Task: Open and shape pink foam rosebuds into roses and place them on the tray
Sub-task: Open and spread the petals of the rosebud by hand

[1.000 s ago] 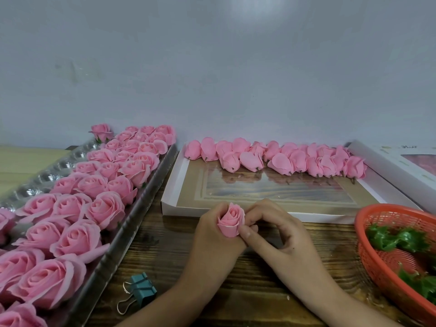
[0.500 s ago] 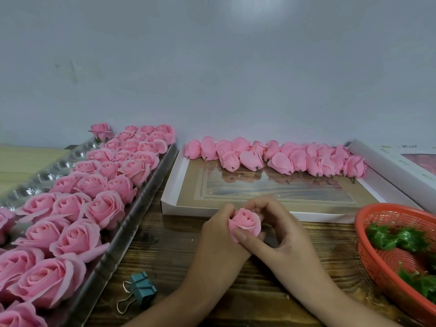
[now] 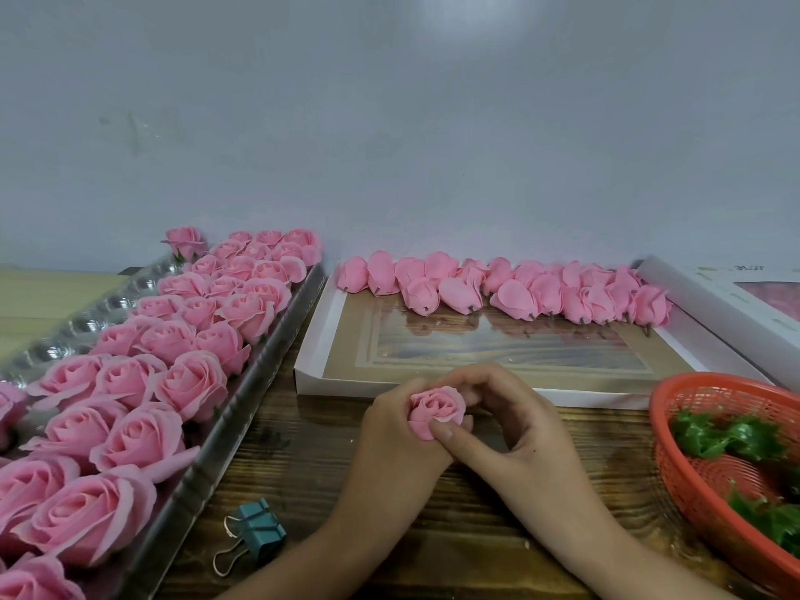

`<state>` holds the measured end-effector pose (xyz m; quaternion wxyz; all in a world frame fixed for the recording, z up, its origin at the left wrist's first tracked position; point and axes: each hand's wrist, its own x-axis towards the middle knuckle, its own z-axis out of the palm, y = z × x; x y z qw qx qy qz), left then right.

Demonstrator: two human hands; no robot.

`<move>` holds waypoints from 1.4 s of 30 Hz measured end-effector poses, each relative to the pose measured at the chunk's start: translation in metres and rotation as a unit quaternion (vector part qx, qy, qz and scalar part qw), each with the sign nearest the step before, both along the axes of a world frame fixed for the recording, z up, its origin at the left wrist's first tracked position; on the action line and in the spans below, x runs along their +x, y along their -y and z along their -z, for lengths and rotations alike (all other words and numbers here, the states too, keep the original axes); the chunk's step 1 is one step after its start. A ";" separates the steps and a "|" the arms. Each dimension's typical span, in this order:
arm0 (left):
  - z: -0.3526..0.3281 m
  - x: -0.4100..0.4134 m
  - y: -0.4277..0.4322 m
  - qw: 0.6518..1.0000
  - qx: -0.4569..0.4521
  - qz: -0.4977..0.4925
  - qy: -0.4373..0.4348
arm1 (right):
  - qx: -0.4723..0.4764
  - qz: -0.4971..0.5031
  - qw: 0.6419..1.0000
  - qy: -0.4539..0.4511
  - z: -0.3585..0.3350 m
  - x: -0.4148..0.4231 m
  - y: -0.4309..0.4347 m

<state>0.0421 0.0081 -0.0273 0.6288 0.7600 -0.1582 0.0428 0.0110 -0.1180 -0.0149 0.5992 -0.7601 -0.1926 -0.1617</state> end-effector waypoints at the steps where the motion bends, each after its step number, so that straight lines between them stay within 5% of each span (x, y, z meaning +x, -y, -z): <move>1: 0.001 0.001 0.001 1.000 0.002 0.001 -0.006 | -0.006 0.014 1.000 0.002 0.000 0.000 0.000; 7: 0.008 0.001 0.003 0.999 0.031 -0.028 0.003 | -0.065 0.025 0.997 0.043 -0.001 -0.002 0.001; 18: -0.004 -0.007 0.000 0.999 -0.010 -0.033 0.008 | 0.008 -0.003 0.999 -0.032 0.005 0.002 0.003; 42: -0.010 -0.011 0.002 0.998 0.036 0.039 0.027 | 0.047 -0.040 0.998 -0.025 -0.001 -0.003 0.000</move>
